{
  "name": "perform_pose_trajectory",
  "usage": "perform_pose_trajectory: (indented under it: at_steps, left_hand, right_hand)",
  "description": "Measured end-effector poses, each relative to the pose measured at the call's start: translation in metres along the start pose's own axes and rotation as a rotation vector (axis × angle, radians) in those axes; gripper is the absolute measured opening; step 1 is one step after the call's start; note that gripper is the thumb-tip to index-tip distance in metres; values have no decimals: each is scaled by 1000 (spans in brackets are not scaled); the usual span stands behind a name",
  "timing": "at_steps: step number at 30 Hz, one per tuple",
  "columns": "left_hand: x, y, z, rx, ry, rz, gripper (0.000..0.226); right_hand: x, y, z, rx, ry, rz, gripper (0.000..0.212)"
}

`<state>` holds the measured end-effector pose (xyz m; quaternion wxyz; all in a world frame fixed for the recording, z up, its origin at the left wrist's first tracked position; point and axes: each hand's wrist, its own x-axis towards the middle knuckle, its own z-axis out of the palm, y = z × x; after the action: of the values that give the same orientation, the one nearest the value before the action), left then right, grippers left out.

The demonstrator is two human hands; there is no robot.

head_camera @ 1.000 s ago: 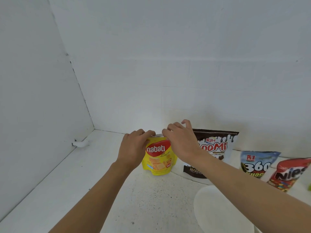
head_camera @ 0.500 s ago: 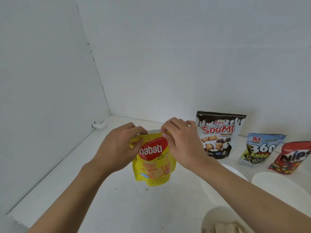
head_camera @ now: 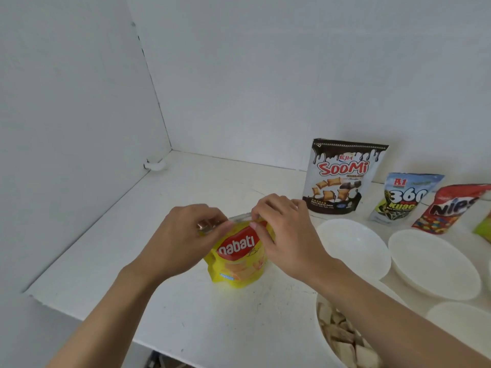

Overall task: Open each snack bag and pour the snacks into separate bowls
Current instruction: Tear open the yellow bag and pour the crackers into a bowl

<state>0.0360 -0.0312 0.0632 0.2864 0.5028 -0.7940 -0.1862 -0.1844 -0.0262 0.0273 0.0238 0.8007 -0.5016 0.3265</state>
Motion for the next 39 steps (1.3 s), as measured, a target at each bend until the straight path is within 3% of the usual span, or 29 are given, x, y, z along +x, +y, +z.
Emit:
perform_pose_trajectory:
  at_steps: [9, 22, 26, 29, 32, 35, 39]
  left_hand:
    - [4, 12, 5, -32, -1, -67, 8]
    - [29, 9, -3, -409, -381, -386, 16]
    - [30, 6, 8, -493, -317, -463, 10]
    - [26, 2, 17, -687, -295, -586, 11]
    - [21, 1, 22, -802, -225, -578, 14]
    - [13, 9, 32, -864, -83, -550, 11]
    - [2, 14, 41, -965, -44, -460, 16]
  right_hand:
    - [6, -9, 10, -19, 15, -9, 8]
    - [18, 4, 1, -25, -164, -117, 9]
    - [19, 7, 6, -23, -158, -109, 14]
    - [22, 10, 4, -9, -99, -116, 10]
    - [23, 10, 1, 21, -75, -160, 11]
    - [24, 12, -1, 230, -184, -126, 14]
    - [38, 22, -8, 391, -348, -148, 16]
